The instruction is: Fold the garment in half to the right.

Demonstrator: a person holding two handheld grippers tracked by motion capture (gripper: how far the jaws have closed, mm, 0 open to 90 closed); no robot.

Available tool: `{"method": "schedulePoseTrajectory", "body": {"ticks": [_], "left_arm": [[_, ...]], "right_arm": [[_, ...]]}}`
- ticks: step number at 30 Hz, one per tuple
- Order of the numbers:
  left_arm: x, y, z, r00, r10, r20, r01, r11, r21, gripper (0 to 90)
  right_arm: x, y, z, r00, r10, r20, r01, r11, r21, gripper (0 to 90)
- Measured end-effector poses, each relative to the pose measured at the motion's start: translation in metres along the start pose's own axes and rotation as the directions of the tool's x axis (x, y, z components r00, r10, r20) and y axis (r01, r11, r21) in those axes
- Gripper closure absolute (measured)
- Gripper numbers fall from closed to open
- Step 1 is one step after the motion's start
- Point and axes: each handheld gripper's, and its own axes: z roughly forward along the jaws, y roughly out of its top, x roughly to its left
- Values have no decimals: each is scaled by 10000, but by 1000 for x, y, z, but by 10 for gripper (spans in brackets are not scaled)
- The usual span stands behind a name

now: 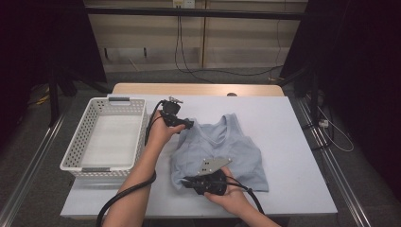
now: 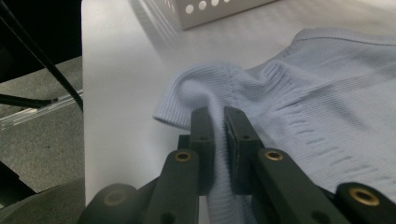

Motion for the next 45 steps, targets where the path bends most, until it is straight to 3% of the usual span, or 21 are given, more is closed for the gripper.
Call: {"method": "schedulePoseTrajectory", "body": {"ticks": [4,8,12,20,25,28,30,34,45], "left_arm": [[-3,1,8,9999,117,60,-117,9999,67,158],[1,-2,16,9991,270,-336,-262,9994,242,218],[3,-7,21,9995,252,-202,-243,9986,462,315],[7,-10,24,9998,179,69,-182,9989,441,487],[6,-10,25,9987,505,-4,-505,9978,427,551],[6,-10,25,9994,332,114,-337,9985,437,626],[6,-9,24,9992,106,380,-128,9982,582,722],[0,-6,21,9997,-132,229,111,9958,906,828],[12,5,-3,9971,-715,272,687,9932,935,857]], "right_arm": [[1,-1,-1,10000,-9,14,9,10000,-21,840],[2,-1,-2,10000,-42,38,42,10000,-34,840],[2,-1,-4,10000,-85,43,85,9999,-71,839],[4,-2,-3,9998,-204,81,204,9998,-19,839],[4,-1,-4,9997,-218,73,218,9997,-55,839],[4,-2,-4,9997,-225,108,226,9997,-67,838],[5,-2,-4,9995,-291,145,291,9996,-53,839],[6,-2,-4,9993,-361,107,360,9993,55,838],[8,0,-6,9992,-350,183,353,9993,-126,839]]}}
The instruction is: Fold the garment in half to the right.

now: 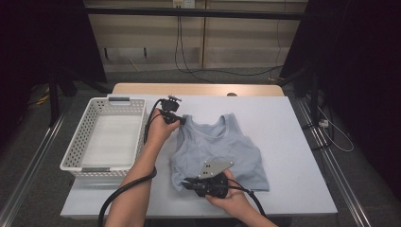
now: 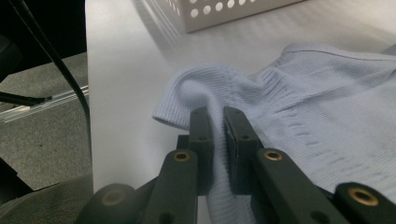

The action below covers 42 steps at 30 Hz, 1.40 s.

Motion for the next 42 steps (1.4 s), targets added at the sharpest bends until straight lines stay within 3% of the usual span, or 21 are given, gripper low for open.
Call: {"method": "schedulePoseTrajectory", "body": {"ticks": [11,22,33,42], "left_arm": [[10,3,-15,9991,-390,175,389,9992,66,859],[18,3,-28,9992,-390,-100,392,9991,150,858],[26,3,-39,9974,-689,-228,693,9974,210,859],[28,4,-46,9972,-638,-387,653,9971,391,859]], "right_arm": [[3,6,-3,9996,-247,109,249,9995,-192,838],[6,10,2,9986,-528,77,530,9983,-260,839],[7,15,4,9991,-382,-186,371,9978,-555,839],[9,19,5,9990,-381,-250,363,9969,-699,838]]}}
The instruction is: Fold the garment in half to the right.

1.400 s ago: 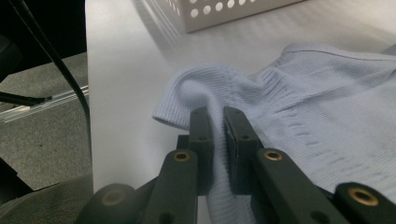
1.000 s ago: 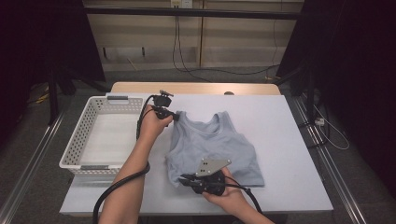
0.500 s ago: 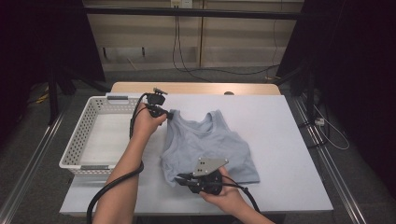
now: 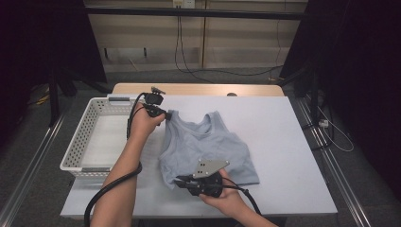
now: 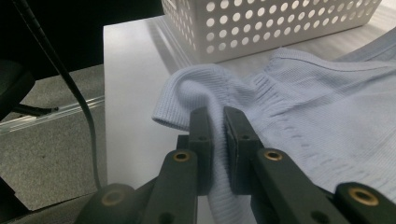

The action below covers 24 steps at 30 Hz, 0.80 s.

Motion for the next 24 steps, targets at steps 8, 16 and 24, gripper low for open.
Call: {"method": "schedulePoseTrajectory", "body": {"ticks": [8,16,24], "left_arm": [[1,3,-8,9999,-130,-11,130,9999,17,859],[3,4,-16,9997,-247,-91,247,9997,29,860],[9,0,-23,9989,-376,-276,378,9993,59,860]], "right_arm": [[2,2,1,9999,-123,-33,123,9999,-43,838],[3,5,1,9996,-230,-150,228,9996,-140,837],[5,8,3,9992,-355,-203,350,9991,-220,837]]}}
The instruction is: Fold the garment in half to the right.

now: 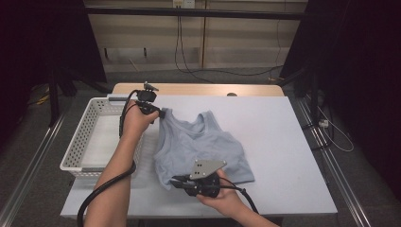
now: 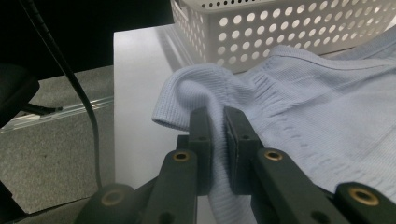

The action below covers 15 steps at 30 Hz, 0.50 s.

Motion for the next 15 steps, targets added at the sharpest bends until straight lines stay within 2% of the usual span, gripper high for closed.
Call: {"method": "schedulePoseTrajectory", "body": {"ticks": [5,15], "left_arm": [[2,-1,-4,10000,-49,-48,49,10000,-60,860],[5,-2,-12,9994,96,-323,-96,10000,3,860]], "right_arm": [[0,2,2,10000,-6,-90,6,10000,-4,837],[2,4,5,9996,-39,-267,37,10000,-57,836]]}}
